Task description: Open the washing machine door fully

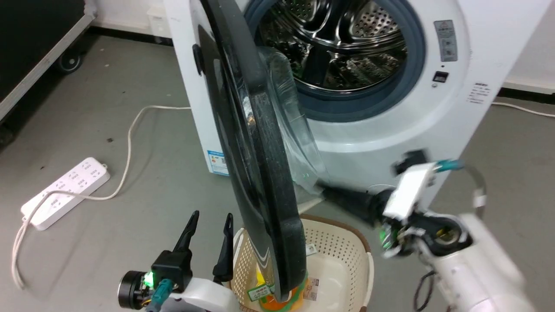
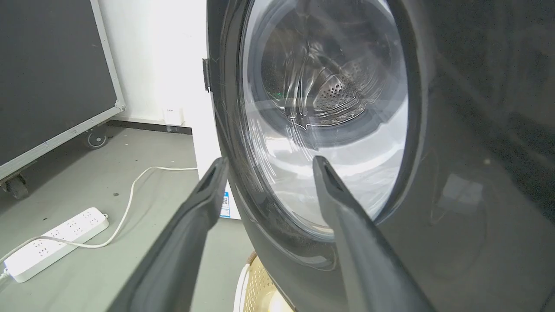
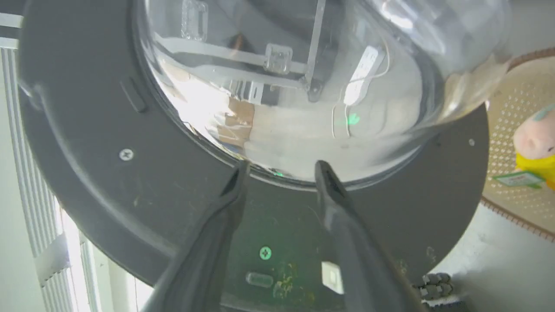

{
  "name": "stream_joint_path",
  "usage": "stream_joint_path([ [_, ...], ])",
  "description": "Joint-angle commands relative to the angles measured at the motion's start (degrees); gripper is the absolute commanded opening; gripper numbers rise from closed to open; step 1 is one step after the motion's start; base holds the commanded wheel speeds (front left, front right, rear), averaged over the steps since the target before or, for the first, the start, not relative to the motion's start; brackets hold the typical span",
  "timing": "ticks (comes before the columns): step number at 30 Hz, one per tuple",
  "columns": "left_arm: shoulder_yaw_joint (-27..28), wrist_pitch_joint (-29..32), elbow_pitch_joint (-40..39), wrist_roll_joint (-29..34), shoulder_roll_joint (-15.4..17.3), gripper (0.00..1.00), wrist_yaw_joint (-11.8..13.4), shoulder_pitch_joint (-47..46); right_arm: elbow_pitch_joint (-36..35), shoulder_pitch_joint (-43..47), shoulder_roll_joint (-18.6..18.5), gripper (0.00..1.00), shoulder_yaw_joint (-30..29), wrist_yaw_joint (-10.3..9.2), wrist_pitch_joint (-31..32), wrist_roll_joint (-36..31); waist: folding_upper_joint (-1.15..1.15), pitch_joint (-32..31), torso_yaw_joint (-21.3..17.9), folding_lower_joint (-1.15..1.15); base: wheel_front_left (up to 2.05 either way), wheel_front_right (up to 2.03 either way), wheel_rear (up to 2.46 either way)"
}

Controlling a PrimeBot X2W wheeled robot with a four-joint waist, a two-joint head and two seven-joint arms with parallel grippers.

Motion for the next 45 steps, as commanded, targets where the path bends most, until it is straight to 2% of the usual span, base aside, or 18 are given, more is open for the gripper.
stream_joint_path([
  [1,0.33,-0.32,-0.17,-0.54,0.08,1.0,0.04,0.96,-1.03,1.1,-1.07,1.0,-0.78,0.08,-1.55,-0.58,0.0,-0.47,-0.62,0.0,0.0,0.0,0.0],
  [4,0.98,-0.32,-0.54,-1.23,0.08,1.0,-0.38,1.26,-6.68,2.69,-4.57,1.0,-1.71,0.08,-10.46,-7.2,0.0,-0.93,-1.92,0.0,0.0,0.0,0.0],
  [10,2.58,-0.32,-0.7,-2.12,0.08,1.0,-1.35,1.79,-19.97,10.03,-12.64,1.0,-0.8,0.08,-31.17,-27.34,0.0,-1.87,-4.43,0.0,0.0,0.0,0.0],
  [13,3.54,-0.32,-0.77,-2.24,0.08,1.0,-1.82,2.24,-23.76,14.46,-15.55,1.0,-1.32,0.08,-41.0,-38.24,0.0,-2.35,-5.51,0.0,0.0,0.0,0.0],
  [15,3.99,-0.32,-1.09,-2.25,0.08,1.0,-2.41,2.73,-25.03,17.63,-16.18,1.0,-2.74,0.08,-46.6,-45.38,0.0,-2.64,-6.18,0.0,0.0,0.0,0.0],
  [17,4.46,-0.32,-1.37,-2.18,0.08,1.0,-2.86,3.36,-26.0,21.23,-15.39,1.0,-4.92,0.08,-50.91,-51.61,0.0,-2.89,-6.76,0.0,0.0,0.0,0.0],
  [20,4.93,-0.32,-1.83,-1.97,0.08,1.0,-3.35,4.3,-27.92,26.59,-11.86,1.0,-9.11,0.08,-54.54,-58.97,0.0,-3.0,-7.78,0.0,0.0,0.0,0.0],
  [27,4.95,-0.32,-2.56,-1.81,0.08,1.0,-3.62,5.11,-31.93,36.31,-2.55,1.0,-16.31,0.08,-56.48,-74.06,0.0,-2.25,-8.67,0.0,0.0,0.0,0.0],
  [30,4.98,-0.32,-2.79,-1.82,0.08,1.0,-3.69,5.48,-34.74,38.81,0.44,1.0,-17.87,0.08,-56.55,-77.97,0.0,-2.21,-8.74,0.0,0.0,0.0,0.0],
  [35,4.85,-0.32,-2.97,-1.78,0.08,1.0,-3.99,5.57,-37.71,40.78,1.86,1.0,-19.5,0.08,-56.57,-80.13,0.0,-2.05,-8.43,0.0,0.0,0.0,0.0],
  [36,4.64,-0.32,-2.8,-1.68,0.08,0.0,-4.21,5.59,-37.78,41.06,1.92,1.0,-19.43,0.08,-56.58,-78.61,0.0,-2.19,-8.11,0.0,0.0,0.0,0.0],
  [41,5.05,-0.32,-4.47,-2.01,0.08,0.0,-3.96,5.39,-37.62,40.83,1.93,1.0,-18.9,0.08,-56.58,-78.13,0.0,-2.52,-7.62,0.0,0.0,0.0,0.0],
  [45,6.58,-0.32,-8.56,-2.18,0.08,0.0,-2.43,4.74,-37.84,40.53,1.94,1.0,-18.48,0.08,-56.58,-77.54,0.0,-2.68,-7.39,0.0,0.0,0.0,0.0],
])
